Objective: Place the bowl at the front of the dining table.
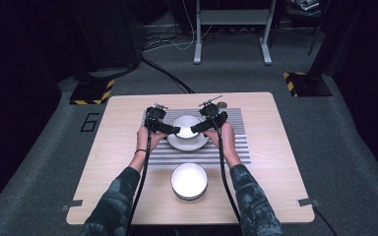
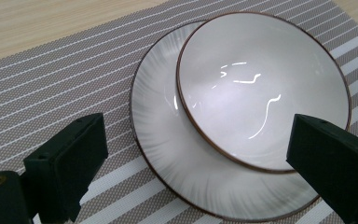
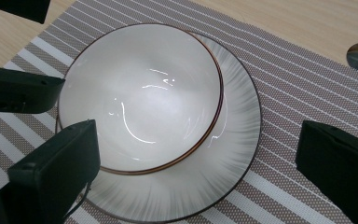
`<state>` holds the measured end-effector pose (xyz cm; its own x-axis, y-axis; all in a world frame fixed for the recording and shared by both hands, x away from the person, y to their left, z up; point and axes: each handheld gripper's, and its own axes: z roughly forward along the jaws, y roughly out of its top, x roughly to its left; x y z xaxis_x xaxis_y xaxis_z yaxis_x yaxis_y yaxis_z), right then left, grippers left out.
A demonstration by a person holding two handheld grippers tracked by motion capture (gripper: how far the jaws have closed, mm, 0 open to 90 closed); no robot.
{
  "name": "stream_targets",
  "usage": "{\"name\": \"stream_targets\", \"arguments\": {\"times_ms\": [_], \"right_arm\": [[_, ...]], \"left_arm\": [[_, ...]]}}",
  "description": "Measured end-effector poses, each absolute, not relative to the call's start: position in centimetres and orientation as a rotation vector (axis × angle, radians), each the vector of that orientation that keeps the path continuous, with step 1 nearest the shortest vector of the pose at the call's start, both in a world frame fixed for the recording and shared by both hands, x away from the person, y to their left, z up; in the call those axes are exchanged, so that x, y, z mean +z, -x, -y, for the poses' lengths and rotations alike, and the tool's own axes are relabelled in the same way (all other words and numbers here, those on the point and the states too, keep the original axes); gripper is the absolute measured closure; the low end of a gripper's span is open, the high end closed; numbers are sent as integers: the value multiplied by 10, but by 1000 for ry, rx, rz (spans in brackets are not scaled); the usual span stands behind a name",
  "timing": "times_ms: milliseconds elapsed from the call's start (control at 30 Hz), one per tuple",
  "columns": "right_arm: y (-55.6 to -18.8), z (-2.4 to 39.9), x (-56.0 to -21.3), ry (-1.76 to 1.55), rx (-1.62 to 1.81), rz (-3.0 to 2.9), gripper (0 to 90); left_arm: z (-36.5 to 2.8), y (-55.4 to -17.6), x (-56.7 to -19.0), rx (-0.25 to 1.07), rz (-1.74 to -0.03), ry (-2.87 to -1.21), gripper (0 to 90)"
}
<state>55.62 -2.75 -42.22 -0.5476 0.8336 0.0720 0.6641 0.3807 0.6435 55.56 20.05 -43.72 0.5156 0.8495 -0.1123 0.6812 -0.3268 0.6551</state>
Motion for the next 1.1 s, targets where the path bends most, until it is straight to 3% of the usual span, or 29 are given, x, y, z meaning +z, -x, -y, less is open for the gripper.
{"name": "stream_targets", "arguments": {"times_ms": [1100], "right_arm": [[-457, 77, -406, -1109, 975, -2382, 0]], "left_arm": [[-277, -454, -437, 392, -1120, -2119, 16]]}}
